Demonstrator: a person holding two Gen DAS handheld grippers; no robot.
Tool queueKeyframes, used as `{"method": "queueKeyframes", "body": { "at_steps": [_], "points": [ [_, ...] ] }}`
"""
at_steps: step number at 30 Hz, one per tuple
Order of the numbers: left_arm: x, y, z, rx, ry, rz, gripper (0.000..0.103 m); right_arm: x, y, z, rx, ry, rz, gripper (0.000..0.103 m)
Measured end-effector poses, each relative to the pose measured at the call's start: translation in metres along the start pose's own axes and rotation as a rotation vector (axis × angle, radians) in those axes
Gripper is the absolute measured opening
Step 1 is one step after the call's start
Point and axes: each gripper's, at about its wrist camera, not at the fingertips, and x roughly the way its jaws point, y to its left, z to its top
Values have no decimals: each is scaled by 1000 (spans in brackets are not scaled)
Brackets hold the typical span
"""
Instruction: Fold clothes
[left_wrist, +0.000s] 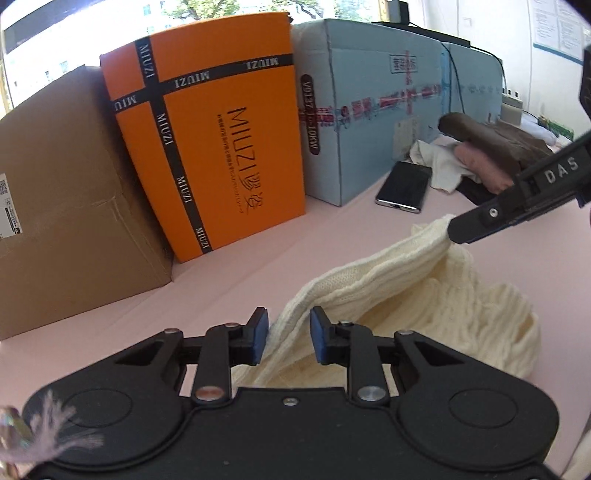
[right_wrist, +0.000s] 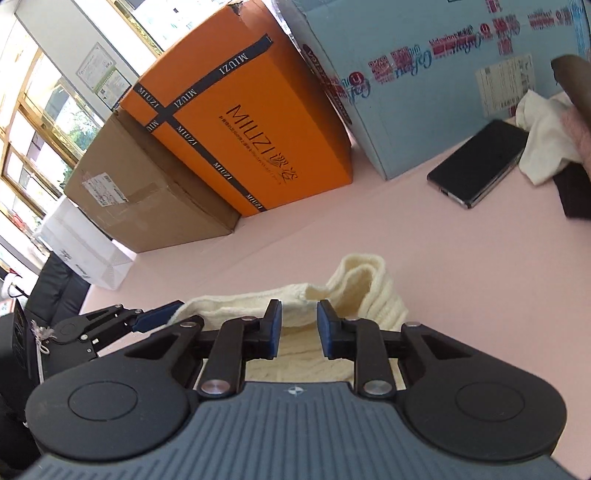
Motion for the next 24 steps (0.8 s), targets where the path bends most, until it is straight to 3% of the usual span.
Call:
{"method": "queueKeyframes", "body": {
  "at_steps": [1, 3, 4, 8, 11, 13, 16, 20, 24],
  "points": [
    [9, 5, 3, -27, 0, 14, 25, 3, 3, 2, -8, -14, -12, 23],
    [25, 15, 8, -76, -5, 34, 25, 3, 8, 2, -22, -38, -29, 44],
    [33, 19, 10, -94, -5, 45, 25, 3, 10, 2, -29, -47, -34, 47],
    [67, 29, 10, -146, 48, 94, 33, 4, 8, -3, -24, 13, -17, 49],
    [67, 38, 9, -202, 78, 110, 52, 1, 10, -12, -50, 73, -25, 49],
    [51, 41, 8, -212, 44, 98, 66, -3, 10, -19, -73, 115, -7, 50],
    [22, 41, 3, -203, -1, 56, 77, -4, 11, -31, -102, 185, 38, 54],
    [-5, 27, -13, -216, 12, -55, 82, 8, 29, -54, -252, 300, 53, 67],
    [-6, 6, -35, -202, 89, -110, 84, 27, 40, -81, -399, 346, 0, 68]
  ]
}}
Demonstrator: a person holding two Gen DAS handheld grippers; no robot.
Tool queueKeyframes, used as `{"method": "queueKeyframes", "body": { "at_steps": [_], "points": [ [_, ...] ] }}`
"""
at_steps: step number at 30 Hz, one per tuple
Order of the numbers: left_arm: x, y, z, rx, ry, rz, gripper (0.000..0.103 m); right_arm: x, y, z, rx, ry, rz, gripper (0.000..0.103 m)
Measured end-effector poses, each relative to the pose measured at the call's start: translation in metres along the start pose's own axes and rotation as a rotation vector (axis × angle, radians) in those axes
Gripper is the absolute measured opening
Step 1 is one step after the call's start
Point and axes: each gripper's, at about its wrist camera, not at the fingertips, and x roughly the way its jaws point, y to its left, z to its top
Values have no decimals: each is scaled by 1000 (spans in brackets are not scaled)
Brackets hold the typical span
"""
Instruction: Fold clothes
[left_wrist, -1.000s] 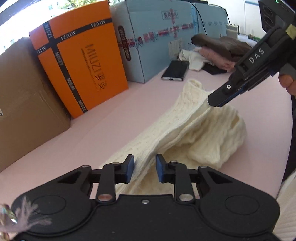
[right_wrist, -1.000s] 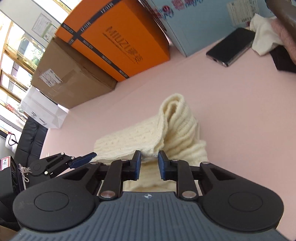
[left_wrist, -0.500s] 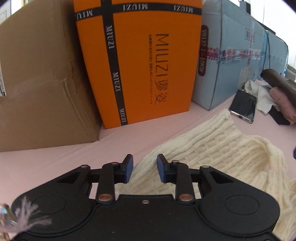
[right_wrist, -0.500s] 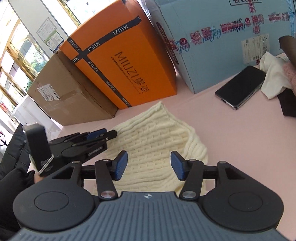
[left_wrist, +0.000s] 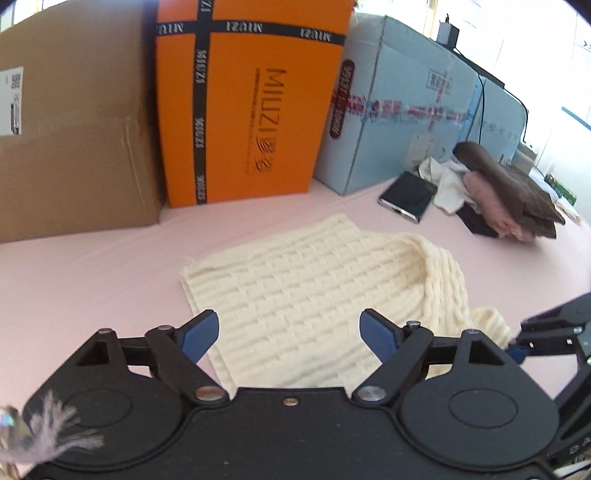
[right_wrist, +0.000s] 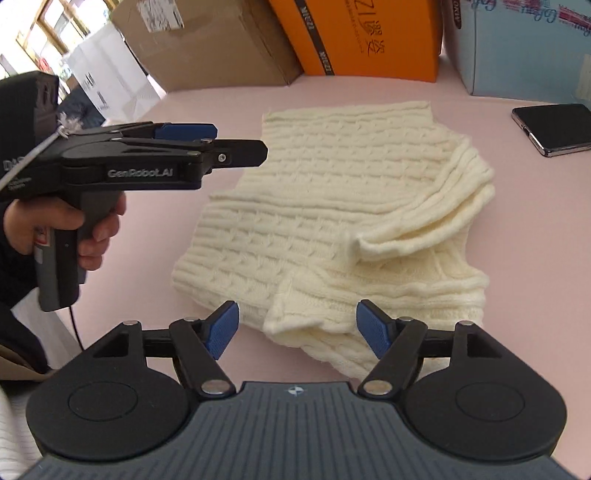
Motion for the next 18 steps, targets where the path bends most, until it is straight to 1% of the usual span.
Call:
{"method": "queueKeyframes", "body": {
  "at_steps": [1, 2, 3, 4, 5, 6, 9, 12, 13, 14, 16, 18],
  "points": [
    [3, -4, -5, 12, 18, 8, 84, 3, 6, -5, -63, -22, -43, 66],
    [6, -7, -9, 24, 33, 17, 84, 3, 9, -9, -123, -49, -82, 47],
    [8, -9, -12, 38, 46, 29, 84, 0, 8, -13, -154, -71, -101, 30],
    [10, -10, -16, 53, 58, 44, 84, -3, 8, -17, -185, -93, -120, 29],
    [12, -11, -19, 66, 67, 59, 84, -7, 5, -20, -195, -117, -130, 19],
    [13, -11, -21, 79, 75, 74, 84, -17, -3, -20, -152, -149, -129, 12],
    [16, -11, -27, 101, 87, 99, 84, -53, -31, -25, -2, -277, -202, 12],
    [17, -13, -27, 107, 81, 105, 84, -86, -70, -35, 211, -395, -332, 12],
    [17, -14, -27, 109, 79, 108, 84, -93, -86, -41, 299, -417, -395, 12],
    [17, -15, -27, 111, 77, 110, 84, -99, -104, -47, 387, -430, -452, 12],
    [17, -16, -26, 125, 76, 112, 84, -98, -139, -58, 535, -391, -522, 12],
    [17, -18, -24, 141, 75, 112, 84, -93, -156, -65, 606, -340, -605, 15]
  ]
}}
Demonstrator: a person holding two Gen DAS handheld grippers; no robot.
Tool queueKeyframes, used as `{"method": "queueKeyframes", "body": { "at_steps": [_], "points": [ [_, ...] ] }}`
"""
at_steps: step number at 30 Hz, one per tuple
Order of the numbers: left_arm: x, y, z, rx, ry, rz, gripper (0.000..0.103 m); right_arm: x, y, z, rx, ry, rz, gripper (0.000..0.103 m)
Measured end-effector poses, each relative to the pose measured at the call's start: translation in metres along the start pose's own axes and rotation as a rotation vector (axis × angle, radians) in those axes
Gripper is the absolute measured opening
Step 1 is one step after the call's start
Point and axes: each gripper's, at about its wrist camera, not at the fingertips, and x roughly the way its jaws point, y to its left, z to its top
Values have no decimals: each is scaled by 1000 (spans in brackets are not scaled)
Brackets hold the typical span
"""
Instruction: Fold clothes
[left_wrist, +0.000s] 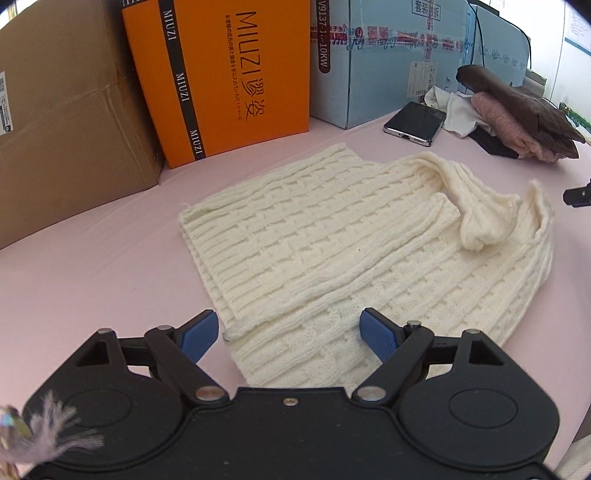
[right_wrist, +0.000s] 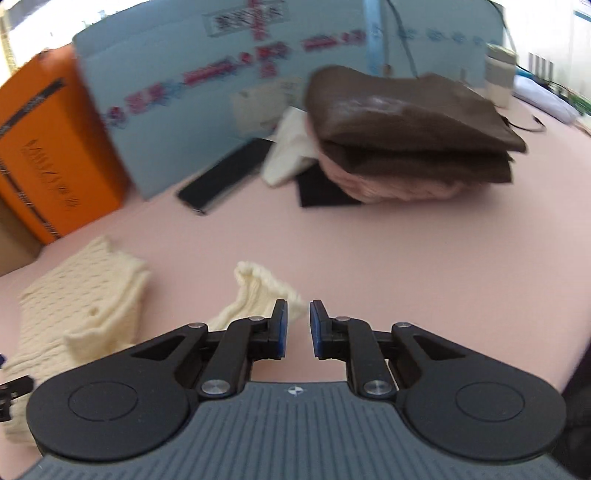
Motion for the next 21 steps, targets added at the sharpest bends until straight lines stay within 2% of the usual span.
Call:
{"method": "queueKeyframes", "body": {
  "at_steps": [1, 3, 4, 6, 7, 9, 10, 12, 14, 16, 17, 18, 19, 20, 21],
  "points": [
    [-1, 0, 1, 7, -2, 0, 84, 5, -5, -1, 12, 17, -58, 18],
    [-2, 1, 5, 17, -13, -8, 84, 4, -12, -2, 55, 22, -129, 44],
    [-2, 1, 7, 22, -19, -14, 84, -3, -11, -2, 61, -8, -113, 45],
    [-3, 2, 10, 30, -32, -25, 84, -21, 0, -2, -3, -77, 7, 48],
    [-2, 1, 13, 38, -35, -31, 84, -27, 15, -2, -82, -91, 100, 50],
    [1, 0, 17, 58, -38, -43, 84, -31, 49, -4, -266, -73, 257, 64],
    [2, 0, 19, 68, -39, -49, 84, -33, 66, -6, -362, -63, 327, 64],
    [6, -2, 23, 87, -33, -63, 84, -33, 103, -18, -586, -44, 405, 65],
    [9, -3, 26, 109, -28, -77, 84, -29, 139, -37, -870, -54, 377, 65],
    [14, -5, 27, 126, -14, -87, 84, -20, 159, -55, -1101, -88, 334, 64],
    [17, -6, 28, 130, -3, -91, 84, -15, 163, -57, -1154, -92, 335, 61],
    [20, -6, 28, 133, 6, -95, 84, -9, 166, -58, -1186, -89, 340, 48],
    [22, -7, 28, 136, 13, -101, 84, -3, 166, -51, -1168, -73, 356, 41],
    [23, -8, 28, 137, 17, -107, 84, 2, 167, -45, -1149, -57, 373, 27],
    [25, -8, 28, 135, 21, -113, 84, 7, 166, -38, -1121, -45, 387, 21]
  ]
}}
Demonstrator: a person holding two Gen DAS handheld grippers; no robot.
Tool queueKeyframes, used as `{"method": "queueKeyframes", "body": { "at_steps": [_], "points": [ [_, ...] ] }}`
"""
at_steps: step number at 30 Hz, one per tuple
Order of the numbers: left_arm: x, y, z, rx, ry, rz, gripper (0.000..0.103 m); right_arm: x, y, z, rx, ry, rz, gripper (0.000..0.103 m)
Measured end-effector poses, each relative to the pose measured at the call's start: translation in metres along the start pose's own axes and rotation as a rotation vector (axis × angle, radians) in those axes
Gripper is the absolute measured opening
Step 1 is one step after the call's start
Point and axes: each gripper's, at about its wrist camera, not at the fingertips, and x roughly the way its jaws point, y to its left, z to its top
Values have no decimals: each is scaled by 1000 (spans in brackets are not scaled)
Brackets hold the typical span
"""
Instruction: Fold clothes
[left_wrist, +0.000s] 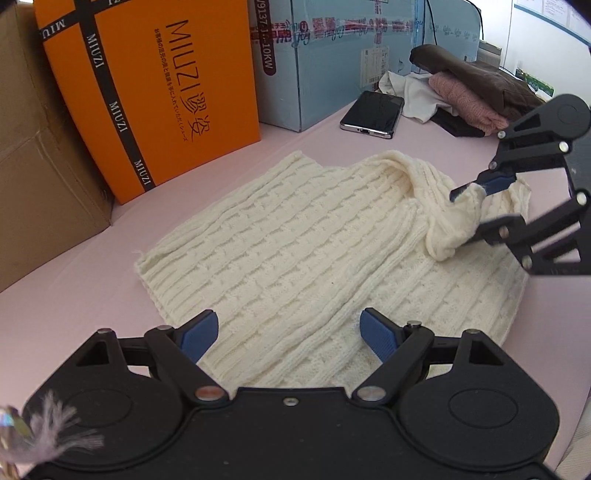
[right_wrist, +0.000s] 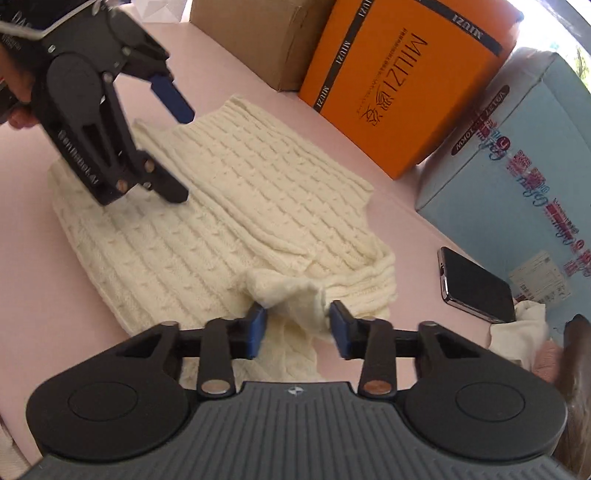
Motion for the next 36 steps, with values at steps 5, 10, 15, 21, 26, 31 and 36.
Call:
{"method": "queueKeyframes", "body": {
  "at_steps": [5, 10, 15, 21, 26, 31, 36],
  "points": [
    [8, 13, -3, -83, 15, -50, 91, 5, -64, -1, 334, -82, -94, 12],
    [7, 22, -5, -115, 31, -103, 91, 20, -128, -21, 686, -75, -269, 12],
    [3, 22, -9, -97, 41, -113, 90, 30, -141, -39, 758, 69, -427, 40],
    [-3, 16, -9, -55, 37, -156, 51, -7, -110, -24, 711, -102, -194, 67],
    [-32, 11, -7, -61, -27, -195, 19, -12, -74, 1, 588, -134, -87, 68],
    [-90, -12, -20, -43, -108, -408, 19, -22, -65, 5, 615, -165, -41, 68],
    [-115, -41, -51, -29, 4, -582, 19, -30, -66, -3, 659, -171, -12, 68]
  ]
}}
